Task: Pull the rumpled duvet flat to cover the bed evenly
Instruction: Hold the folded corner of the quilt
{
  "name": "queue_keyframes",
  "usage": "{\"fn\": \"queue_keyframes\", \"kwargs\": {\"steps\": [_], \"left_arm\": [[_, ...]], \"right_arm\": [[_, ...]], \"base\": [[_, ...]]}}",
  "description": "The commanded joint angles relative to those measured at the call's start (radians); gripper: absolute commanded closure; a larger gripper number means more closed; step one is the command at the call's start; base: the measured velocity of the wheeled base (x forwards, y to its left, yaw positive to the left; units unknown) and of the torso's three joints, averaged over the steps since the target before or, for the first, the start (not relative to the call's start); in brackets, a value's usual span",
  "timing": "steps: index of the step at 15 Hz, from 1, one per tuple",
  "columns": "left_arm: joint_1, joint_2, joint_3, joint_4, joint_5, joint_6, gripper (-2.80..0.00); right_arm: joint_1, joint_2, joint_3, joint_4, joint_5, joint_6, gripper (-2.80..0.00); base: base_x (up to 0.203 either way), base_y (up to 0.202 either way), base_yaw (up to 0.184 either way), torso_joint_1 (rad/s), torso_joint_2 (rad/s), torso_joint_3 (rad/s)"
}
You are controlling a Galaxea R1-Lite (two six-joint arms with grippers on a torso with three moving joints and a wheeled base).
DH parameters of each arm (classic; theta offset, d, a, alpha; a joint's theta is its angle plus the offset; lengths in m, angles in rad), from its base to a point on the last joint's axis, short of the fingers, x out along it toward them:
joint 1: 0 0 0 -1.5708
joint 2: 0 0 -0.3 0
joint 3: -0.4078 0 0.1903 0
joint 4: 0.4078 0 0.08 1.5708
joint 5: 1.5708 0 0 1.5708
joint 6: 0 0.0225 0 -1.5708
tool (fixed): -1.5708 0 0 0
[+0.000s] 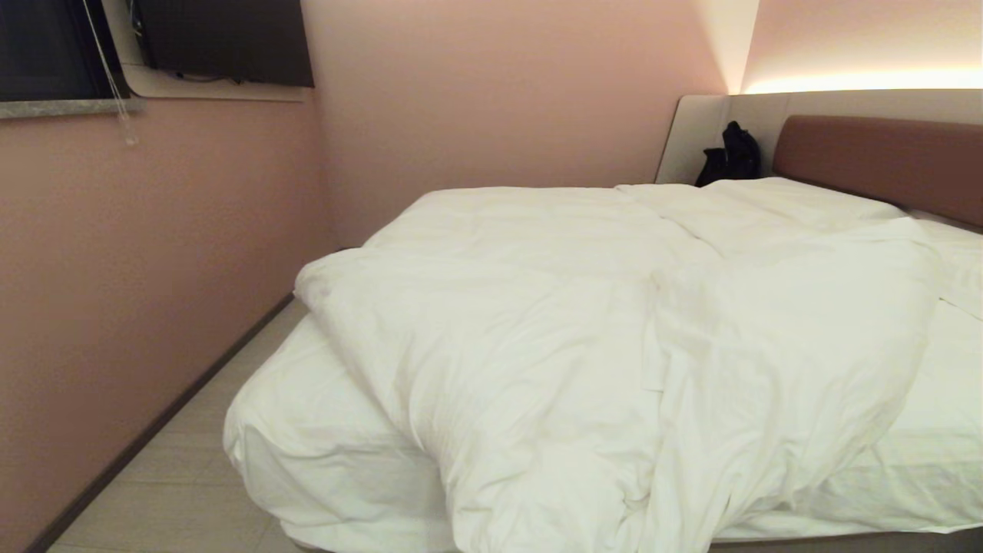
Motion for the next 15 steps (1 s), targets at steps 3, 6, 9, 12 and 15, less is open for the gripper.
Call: {"fn": "queue_keyframes", "kwargs": {"steps": [3, 6, 9, 12, 15], "left_arm": [[0.000, 0.141, -0.095, 0.014, -0.075, -0.002, 0.00], [-0.001, 0.311, -0.168, 0.010, -0.149, -0.003, 0.00], [-0.001, 0.537, -0.253, 0.003, -0.206, -0.001, 0.00], [-0.002, 0.827, -0.326, -0.098, -0.223, 0.001, 0.00], [-0.005, 1.075, -0.412, -0.219, -0.224, 0.000, 0.00]], "right_arm": [[0.000, 0.000, 0.000, 0.000, 0.000, 0.000, 0.00], [0.000, 0.000, 0.000, 0.000, 0.000, 0.000, 0.00], [0.000, 0.000, 0.000, 0.000, 0.000, 0.000, 0.00], [0.000, 0.000, 0.000, 0.000, 0.000, 0.001, 0.00], [0.000, 0.000, 0.000, 0.000, 0.000, 0.000, 0.00]], "base": [[0.000, 0.000, 0.000, 0.000, 0.00, 0.000], [0.000, 0.000, 0.000, 0.000, 0.00, 0.000], [0.000, 0.000, 0.000, 0.000, 0.00, 0.000], [0.000, 0.000, 0.000, 0.000, 0.00, 0.000], [0.000, 0.000, 0.000, 0.000, 0.00, 0.000]]}}
